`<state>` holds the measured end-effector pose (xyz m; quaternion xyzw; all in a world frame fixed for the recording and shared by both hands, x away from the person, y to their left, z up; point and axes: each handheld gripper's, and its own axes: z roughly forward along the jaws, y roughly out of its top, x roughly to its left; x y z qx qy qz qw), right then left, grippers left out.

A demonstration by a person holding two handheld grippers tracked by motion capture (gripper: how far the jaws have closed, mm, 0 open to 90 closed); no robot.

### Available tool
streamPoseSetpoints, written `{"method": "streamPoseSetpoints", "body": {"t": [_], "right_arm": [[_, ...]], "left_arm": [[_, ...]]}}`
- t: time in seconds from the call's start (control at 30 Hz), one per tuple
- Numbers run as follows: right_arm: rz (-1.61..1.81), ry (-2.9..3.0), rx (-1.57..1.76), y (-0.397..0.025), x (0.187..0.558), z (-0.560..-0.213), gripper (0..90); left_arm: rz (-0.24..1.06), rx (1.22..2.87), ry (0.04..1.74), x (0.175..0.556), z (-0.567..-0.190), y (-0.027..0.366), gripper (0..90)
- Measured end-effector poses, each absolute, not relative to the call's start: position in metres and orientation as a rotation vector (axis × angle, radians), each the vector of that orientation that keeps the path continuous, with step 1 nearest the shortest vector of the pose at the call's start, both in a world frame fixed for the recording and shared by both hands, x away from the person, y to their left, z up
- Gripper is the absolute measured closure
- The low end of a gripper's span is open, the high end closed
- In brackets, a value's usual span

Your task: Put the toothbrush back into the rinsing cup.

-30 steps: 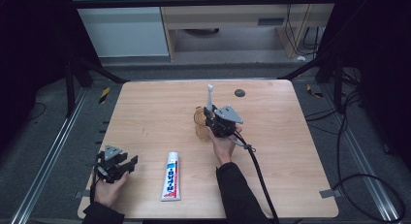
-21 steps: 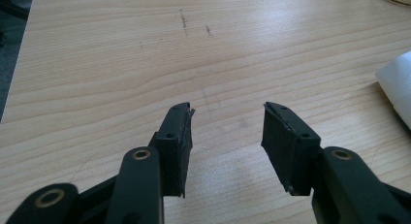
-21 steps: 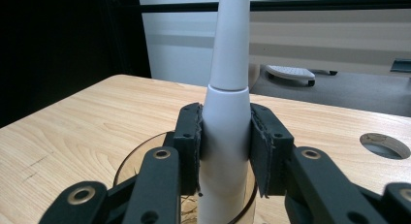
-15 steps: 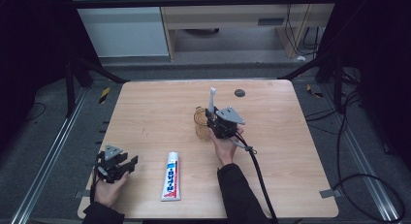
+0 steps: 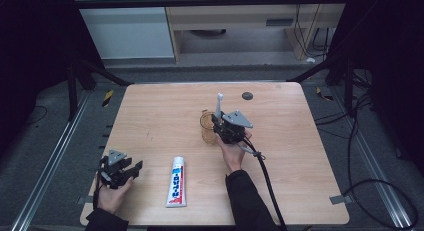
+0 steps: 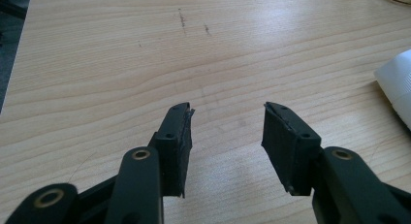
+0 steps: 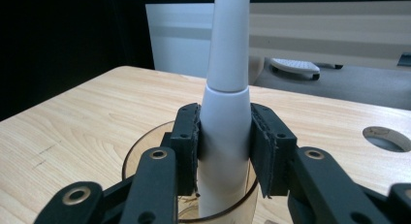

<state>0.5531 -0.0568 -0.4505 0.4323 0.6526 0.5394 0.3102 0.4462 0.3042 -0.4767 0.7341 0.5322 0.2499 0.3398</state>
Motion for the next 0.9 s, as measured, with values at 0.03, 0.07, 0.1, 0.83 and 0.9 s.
{"method": "streamPoseSetpoints", "body": {"t": [0.03, 0.07, 0.1, 0.83, 0.9], "right_arm": [[1.423, 1.726, 1.142, -0.0567, 0.5532, -0.4510, 63.9], [1.422, 1.730, 1.143, -0.0568, 0.5534, -0.4515, 63.4], [1.416, 1.733, 1.143, -0.0567, 0.5536, -0.4519, 62.7], [1.456, 1.744, 1.169, -0.0588, 0.5539, -0.4495, 43.3], [1.461, 1.758, 1.172, -0.0596, 0.5526, -0.4480, 37.3]], "left_arm": [[0.651, 1.911, 1.385, 0.4462, -0.4767, 0.3042, 52.6], [0.651, 1.908, 1.386, 0.4462, -0.4768, 0.3041, 52.6], [0.651, 1.908, 1.386, 0.4462, -0.4768, 0.3041, 52.6], [0.650, 1.912, 1.386, 0.4463, -0.4768, 0.3043, 52.6], [0.650, 1.911, 1.386, 0.4463, -0.4768, 0.3042, 52.6]]}}
